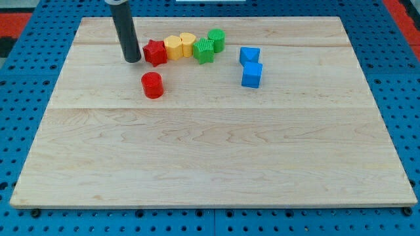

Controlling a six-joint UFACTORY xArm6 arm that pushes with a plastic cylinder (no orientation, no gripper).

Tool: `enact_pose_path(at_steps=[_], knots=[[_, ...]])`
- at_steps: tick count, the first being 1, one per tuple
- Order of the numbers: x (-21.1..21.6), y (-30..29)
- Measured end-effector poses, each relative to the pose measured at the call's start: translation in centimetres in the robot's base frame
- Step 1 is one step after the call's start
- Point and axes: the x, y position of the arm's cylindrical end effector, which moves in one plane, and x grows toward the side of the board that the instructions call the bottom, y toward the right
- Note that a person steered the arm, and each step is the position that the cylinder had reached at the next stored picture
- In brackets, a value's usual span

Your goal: Place the red star close to the red circle

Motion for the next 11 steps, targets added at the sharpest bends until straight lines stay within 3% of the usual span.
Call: enact_pose_path(at_steps=[1, 2, 3, 5, 6, 8, 9, 10, 11], knots=[[-2.0, -2.0], [-5.2, 0.5], [-1.7, 2.2], [-2.2, 1.5], [-2.8, 6.6], [2.5, 7.5], [2.4, 7.2], [2.3, 2.8], [7.0, 1.5]])
